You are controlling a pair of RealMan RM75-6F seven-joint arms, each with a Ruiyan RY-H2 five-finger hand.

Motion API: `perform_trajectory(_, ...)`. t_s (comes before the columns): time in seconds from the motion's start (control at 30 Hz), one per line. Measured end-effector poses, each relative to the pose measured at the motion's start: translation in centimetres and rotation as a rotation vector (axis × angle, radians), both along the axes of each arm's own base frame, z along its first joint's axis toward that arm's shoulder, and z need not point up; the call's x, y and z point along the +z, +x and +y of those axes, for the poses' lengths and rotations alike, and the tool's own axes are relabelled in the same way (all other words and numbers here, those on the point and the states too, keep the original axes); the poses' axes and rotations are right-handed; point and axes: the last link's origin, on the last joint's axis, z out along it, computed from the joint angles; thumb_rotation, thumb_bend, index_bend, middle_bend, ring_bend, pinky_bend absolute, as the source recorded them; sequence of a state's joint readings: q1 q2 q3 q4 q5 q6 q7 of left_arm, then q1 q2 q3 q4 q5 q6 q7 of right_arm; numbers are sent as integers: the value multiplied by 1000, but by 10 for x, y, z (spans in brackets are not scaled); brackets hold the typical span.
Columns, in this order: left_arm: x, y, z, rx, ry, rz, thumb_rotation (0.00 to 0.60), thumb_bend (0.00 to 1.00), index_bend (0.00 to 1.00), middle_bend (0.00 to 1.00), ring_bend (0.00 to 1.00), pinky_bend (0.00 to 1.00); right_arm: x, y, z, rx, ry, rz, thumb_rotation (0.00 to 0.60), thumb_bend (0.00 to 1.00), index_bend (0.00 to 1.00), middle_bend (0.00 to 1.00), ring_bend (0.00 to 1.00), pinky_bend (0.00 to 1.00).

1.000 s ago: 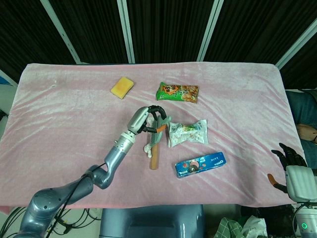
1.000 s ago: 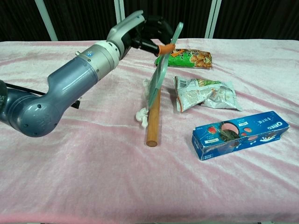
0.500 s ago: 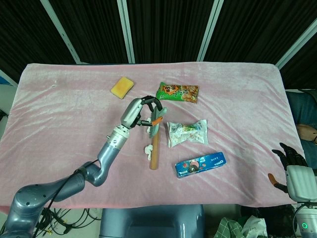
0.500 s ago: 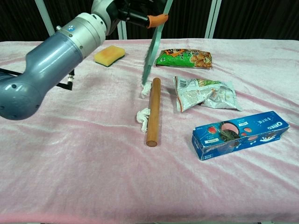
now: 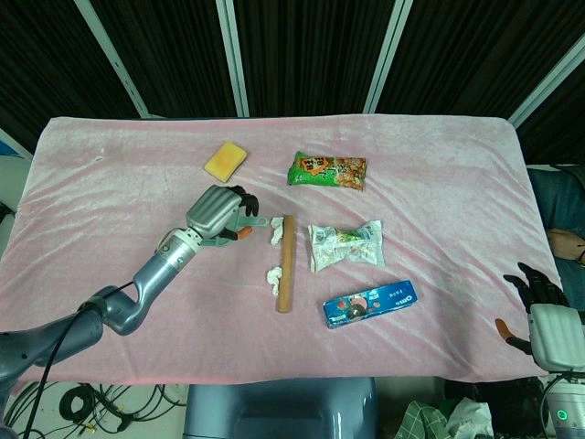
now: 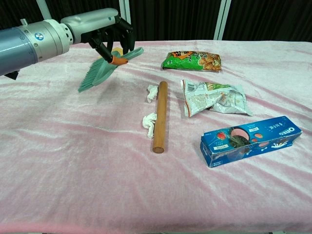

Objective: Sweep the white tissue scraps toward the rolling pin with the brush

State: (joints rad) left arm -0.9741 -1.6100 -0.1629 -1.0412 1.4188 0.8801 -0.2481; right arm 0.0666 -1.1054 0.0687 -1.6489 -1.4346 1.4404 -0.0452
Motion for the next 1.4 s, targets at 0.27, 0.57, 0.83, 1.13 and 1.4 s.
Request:
perform_trajectory(0.27, -5, -38, -6, 139, -70, 197, 600, 424, 669, 699, 359, 511, 1, 0, -1, 6, -4, 9, 600, 181, 234, 95, 113, 188)
perform_trajectory(0.57, -10, -60, -11, 212, -93, 328, 600, 424, 669, 699, 361, 503, 1, 0, -1, 3, -4, 0, 600, 181, 234, 95, 113, 188)
perform_trajectory(0.83, -12, -69, -11, 220, -70, 412, 600, 360, 534, 566, 273, 355, 1, 0, -1, 4, -1, -3, 600, 181, 234, 95, 113, 188)
perform_trajectory(1.13, -16, -69, -14, 272, -139, 422, 600, 213, 239, 285, 81, 144, 0, 0, -1, 3, 2, 3, 600, 186, 234, 95, 113, 188)
perform_trajectory(1.4, -5, -52, -14, 283, -147, 381, 600, 213, 204, 246, 50, 118, 0, 1, -1, 6, 3, 9, 600, 186, 234, 95, 113, 189)
